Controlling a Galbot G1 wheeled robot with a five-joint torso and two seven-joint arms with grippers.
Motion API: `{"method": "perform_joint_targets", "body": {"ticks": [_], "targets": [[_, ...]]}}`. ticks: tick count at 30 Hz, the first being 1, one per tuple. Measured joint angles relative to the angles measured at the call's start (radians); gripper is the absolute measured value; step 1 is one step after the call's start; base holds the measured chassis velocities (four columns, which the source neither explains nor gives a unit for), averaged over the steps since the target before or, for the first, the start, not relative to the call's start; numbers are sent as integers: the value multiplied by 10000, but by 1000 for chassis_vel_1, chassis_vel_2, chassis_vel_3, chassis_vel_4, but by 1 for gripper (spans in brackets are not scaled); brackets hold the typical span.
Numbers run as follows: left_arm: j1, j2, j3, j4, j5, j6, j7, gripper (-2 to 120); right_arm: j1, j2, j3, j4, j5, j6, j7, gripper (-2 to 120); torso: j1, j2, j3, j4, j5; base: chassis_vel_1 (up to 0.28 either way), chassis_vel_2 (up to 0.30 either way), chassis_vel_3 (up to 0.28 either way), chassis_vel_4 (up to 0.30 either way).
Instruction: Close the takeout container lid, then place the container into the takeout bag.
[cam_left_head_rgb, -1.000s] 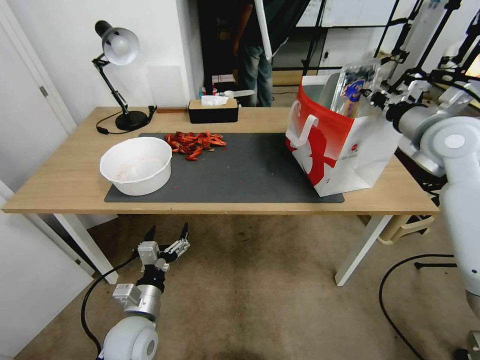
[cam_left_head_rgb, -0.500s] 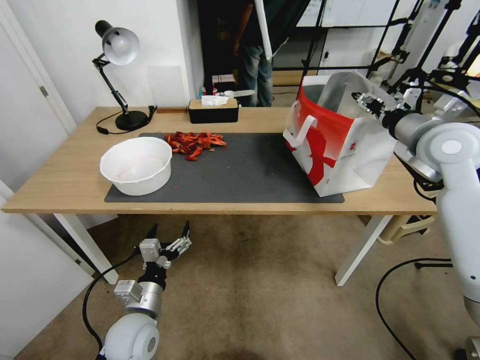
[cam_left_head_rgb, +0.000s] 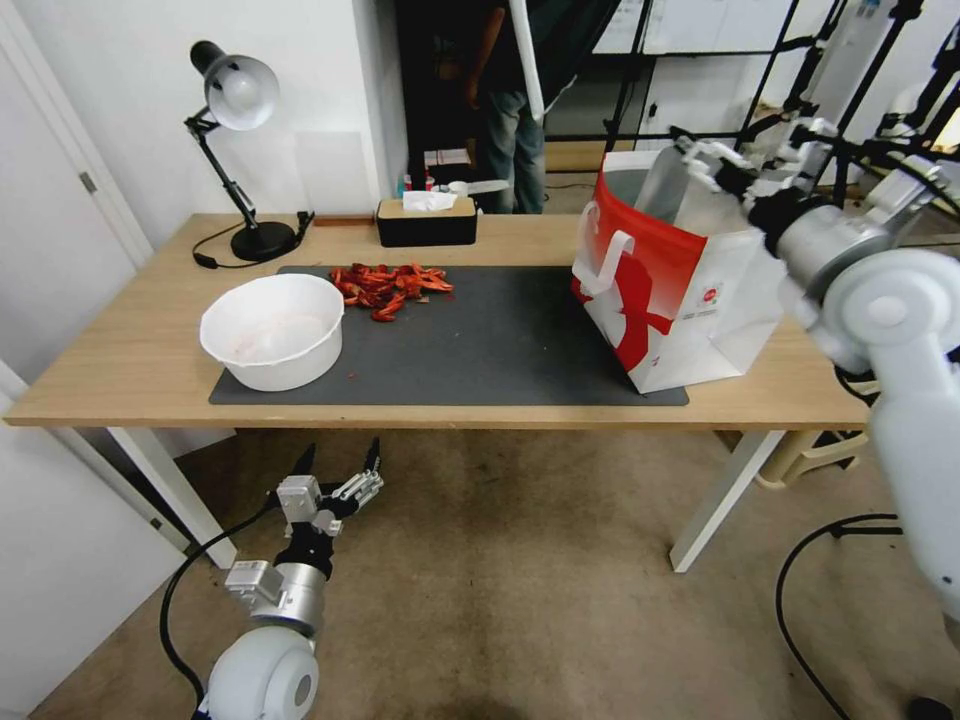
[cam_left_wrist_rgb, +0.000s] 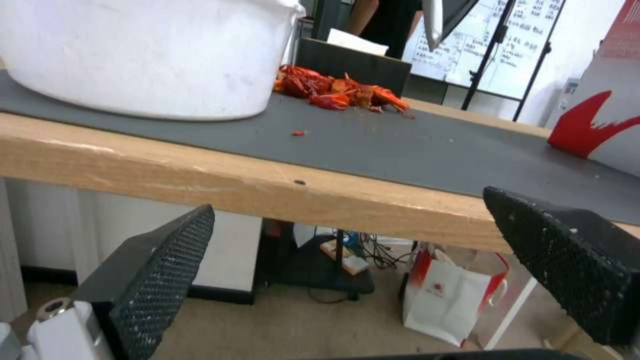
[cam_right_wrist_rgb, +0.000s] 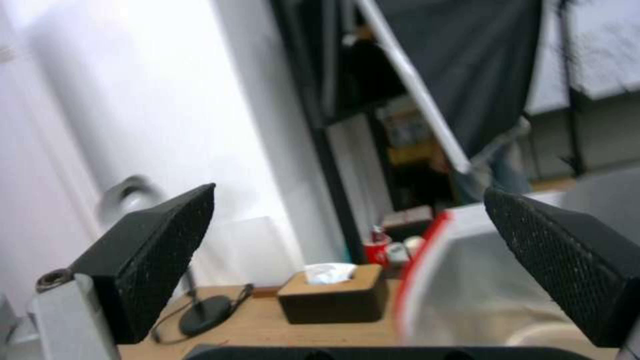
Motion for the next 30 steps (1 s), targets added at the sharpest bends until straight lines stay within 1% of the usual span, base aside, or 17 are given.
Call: {"method": "perform_joint_targets", "body": {"ticks": [1, 3, 5, 7, 8, 9, 11, 12, 14, 16, 17, 18, 20, 24, 26, 28, 30], "targets": [[0, 0, 0, 0, 0, 0, 0, 100, 0, 0, 0, 0, 0, 0, 0, 100, 0, 0, 0, 0, 0, 0, 0, 0, 0], [7, -9, -29, -22, -1, 5, 47, 100, -624, -61, -187, 436, -1144, 611, -922, 100, -1, 0, 0, 0, 1, 0, 0, 0, 0], [5, -9, -29, -22, -1, 8, 54, 100, -740, -87, -194, 486, -1335, 702, -1031, 100, -1, 0, 0, 0, 2, 0, 0, 0, 0], [-47, 21, -20, -22, -18, 15, 116, 100, -1845, -290, -106, 900, -2514, 1215, -1570, 100, 0, 0, -1, -1, 1, 0, 0, 0, 0], [-47, 21, -20, -22, -18, 15, 116, 100, -1845, -290, -106, 900, -2514, 1215, -1570, 100, 0, 0, -1, -1, 1, 0, 0, 0, 0], [-64, 36, -18, -14, -35, 10, 141, 100, -2369, -350, -19, 1049, -2954, 1396, -1703, 100, 0, 0, 0, -6, 4, 0, 0, 0, 0], [-77, 38, -29, 36, -85, -115, 166, 100, -3700, -345, 269, 1398, -3976, 1903, -1952, 100, -1, -1, 0, -2, 4, 0, 0, 0, 0], [-77, 38, -29, 36, -85, -115, 166, 100, -3700, -345, 269, 1398, -3976, 1903, -1952, 100, -1, -1, 0, -2, 4, 0, 0, 0, 0], [-95, 24, -40, 85, -74, -210, 108, 100, -4776, -125, 577, 1644, -4636, 2231, -2066, 100, -1, 0, 0, -4, 0, 0, 0, 0, 0], [-96, 22, -44, 93, -58, -225, 99, 100, -5018, -43, 623, 1690, -4792, 2309, -2085, 100, -1, 0, 0, -6, 1, 0, 0, 0, 0], [-96, 10, -49, 136, 17, -290, 75, 100, -5776, 279, 744, 1788, -5268, 2585, -2115, 100, -1, 0, 0, 0, -3, 0, 0, 0, 0], [-96, 10, -49, 136, 17, -290, 75, 100, -5776, 279, 744, 1788, -5268, 2585, -2115, 100, -1, 0, 0, 0, -3, 0, 0, 0, 0], [-82, -3, -47, 162, 73, -332, 56, 100, -6720, 789, 837, 1796, -6009, 3089, -2101, 100, -1, 0, 0, -3, 3, 0, 0, 0, 0], [-77, -14, -35, 186, 180, -355, 25, 100, -7562, 1406, 945, 1581, -6833, 3853, -2016, 100, -1, 0, -1, -2, 3, 0, 0, 0, 0], [-79, -14, -35, 190, 203, -364, 22, 100, -7698, 1509, 951, 1550, -6932, 3989, -1977, 100, -1, -1, -1, -1, 1, 0, 0, 0, 0], [-80, -3, -34, 192, 231, -398, 18, 100, -8262, 1967, 925, 1390, -7430, 4605, -1654, 100, -1, -2, -1, -4, 4, 0, 0, 0, 0], [-81, 2, -34, 193, 233, -406, 20, 100, -8333, 2019, 912, 1369, -7494, 4683, -1604, 100, -1, -1, -1, -3, 2, 0, 0, 0, 0]]}}
